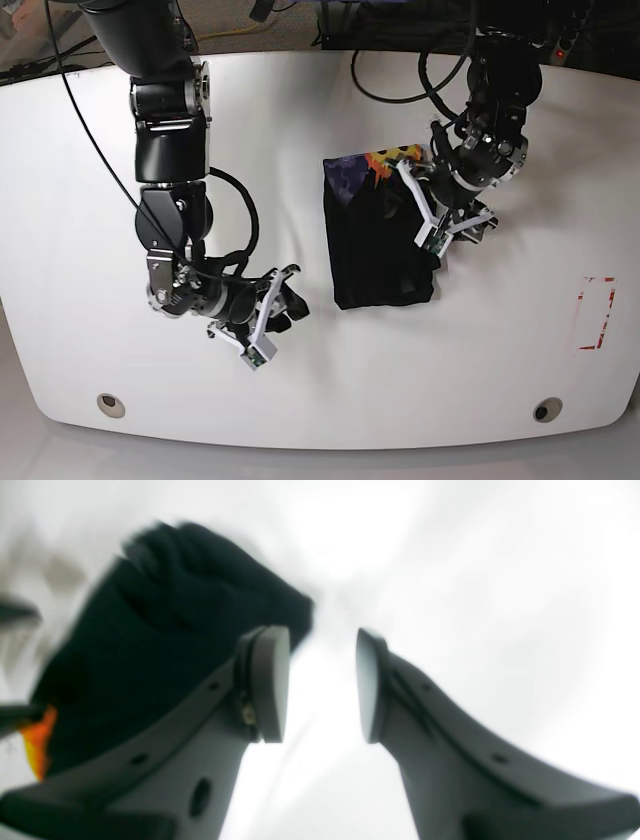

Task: Fold the T-shirt properly
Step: 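Drag the folded shirt with the left gripper to the table's edge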

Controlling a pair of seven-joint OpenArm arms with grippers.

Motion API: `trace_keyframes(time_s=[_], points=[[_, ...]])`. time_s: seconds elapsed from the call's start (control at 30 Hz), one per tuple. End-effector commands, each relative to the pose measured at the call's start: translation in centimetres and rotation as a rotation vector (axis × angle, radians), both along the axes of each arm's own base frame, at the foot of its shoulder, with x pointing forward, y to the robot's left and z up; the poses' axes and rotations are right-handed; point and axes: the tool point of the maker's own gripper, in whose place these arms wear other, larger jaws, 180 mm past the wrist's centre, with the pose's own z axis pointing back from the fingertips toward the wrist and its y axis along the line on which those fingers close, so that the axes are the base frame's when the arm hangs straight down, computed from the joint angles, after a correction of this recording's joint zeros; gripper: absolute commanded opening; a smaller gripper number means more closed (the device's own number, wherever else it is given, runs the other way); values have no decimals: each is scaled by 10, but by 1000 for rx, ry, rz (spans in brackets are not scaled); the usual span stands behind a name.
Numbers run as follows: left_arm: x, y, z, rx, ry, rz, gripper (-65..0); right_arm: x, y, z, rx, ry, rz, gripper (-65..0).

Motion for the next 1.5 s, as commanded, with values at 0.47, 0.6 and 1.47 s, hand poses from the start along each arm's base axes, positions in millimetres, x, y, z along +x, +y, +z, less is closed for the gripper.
trace_keyframes(time_s=[0.47, 0.6, 1.47], points=[[47, -54, -43, -78, 22, 162, -157, 14, -47, 20, 34, -58, -112, -445], [33, -54, -93, -44, 123, 159, -158, 13, -47, 19, 34, -55, -111, -445], [-33, 297, -106, 553, 373, 138, -172, -1, -41, 24, 25, -101, -96, -447]])
